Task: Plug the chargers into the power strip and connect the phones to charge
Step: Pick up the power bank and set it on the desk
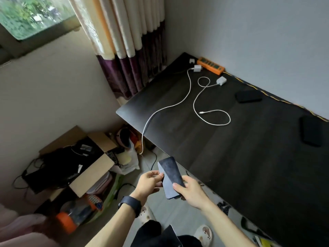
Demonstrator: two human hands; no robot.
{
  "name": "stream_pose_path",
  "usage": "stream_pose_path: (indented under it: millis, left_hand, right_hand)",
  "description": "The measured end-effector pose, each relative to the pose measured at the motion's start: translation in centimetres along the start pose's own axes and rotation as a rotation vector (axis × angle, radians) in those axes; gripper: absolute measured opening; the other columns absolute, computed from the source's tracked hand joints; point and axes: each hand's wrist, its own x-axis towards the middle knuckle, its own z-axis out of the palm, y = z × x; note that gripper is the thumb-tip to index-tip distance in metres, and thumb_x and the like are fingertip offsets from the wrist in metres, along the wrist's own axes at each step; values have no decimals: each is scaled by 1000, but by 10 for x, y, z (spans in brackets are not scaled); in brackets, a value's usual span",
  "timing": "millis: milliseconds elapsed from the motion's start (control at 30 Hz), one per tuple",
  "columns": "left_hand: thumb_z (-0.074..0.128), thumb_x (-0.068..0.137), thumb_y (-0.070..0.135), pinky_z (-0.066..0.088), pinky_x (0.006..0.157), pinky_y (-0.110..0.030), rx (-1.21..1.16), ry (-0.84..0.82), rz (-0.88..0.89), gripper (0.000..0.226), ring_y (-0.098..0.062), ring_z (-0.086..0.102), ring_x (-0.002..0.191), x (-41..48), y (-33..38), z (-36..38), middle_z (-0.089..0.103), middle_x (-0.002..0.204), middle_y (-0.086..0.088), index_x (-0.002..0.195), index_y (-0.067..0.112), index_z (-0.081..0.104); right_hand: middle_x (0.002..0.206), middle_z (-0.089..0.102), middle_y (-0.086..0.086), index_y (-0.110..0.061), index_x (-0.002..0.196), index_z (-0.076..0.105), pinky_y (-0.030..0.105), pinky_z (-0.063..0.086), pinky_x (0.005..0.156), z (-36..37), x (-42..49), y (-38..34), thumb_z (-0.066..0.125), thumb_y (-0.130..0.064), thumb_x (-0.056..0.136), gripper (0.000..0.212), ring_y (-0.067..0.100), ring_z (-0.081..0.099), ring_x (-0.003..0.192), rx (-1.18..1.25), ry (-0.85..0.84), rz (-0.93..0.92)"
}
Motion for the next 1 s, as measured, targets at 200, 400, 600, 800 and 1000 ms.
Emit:
stream_pose_path:
  millis: [200, 400, 600, 800, 1000]
  left_hand:
    - [66, 95, 20, 36, 55, -21, -25, -6, 125, 9, -9, 53, 59, 40, 58, -71, 65, 70, 3, 97, 11, 66]
    - [63, 95, 23, 52, 64, -28, 107, 94, 221, 20, -14, 62, 75, 96, 113, -103, 72, 94, -2, 110, 12, 66]
    - [57, 95, 28, 32, 115, -33, 708, 206, 318, 51, -24, 44, 138, 169, 152, -140, 49, 148, -11, 144, 13, 47]
    - [44, 99, 40, 13, 122, -53, 1226, 206, 169, 73, -23, 0, 154, 243, 184, -171, -5, 168, -3, 159, 25, 6]
    - [38, 102, 39, 19, 120, -51, 1329, 198, 115, 70, -20, 0, 154, 285, 180, -179, -6, 168, 3, 159, 25, 1]
  right_hand:
    - [91, 79, -1, -21, 110, 60, 20, 48, 55, 43, 47, -64, 60, -34, 91, 23, 23, 78, 75, 69, 58, -14]
    - [101, 75, 12, -10, 110, 59, 20, 48, 53, 44, 103, -122, 56, -17, 100, 13, 20, 75, 67, 79, 152, -20]
    - [105, 72, 15, -10, 109, 55, 17, 47, 48, 31, 197, -177, 52, -14, 102, 8, 11, 72, 61, 44, 184, 38]
    - [102, 75, 5, -17, 105, 56, 23, 47, 61, 20, 305, -214, 53, -17, 100, 7, 19, 76, 70, -126, 116, 65]
    - [99, 74, 2, -21, 106, 54, 26, 56, 64, 24, 367, -215, 57, -18, 96, 11, 13, 76, 67, -234, 35, 85]
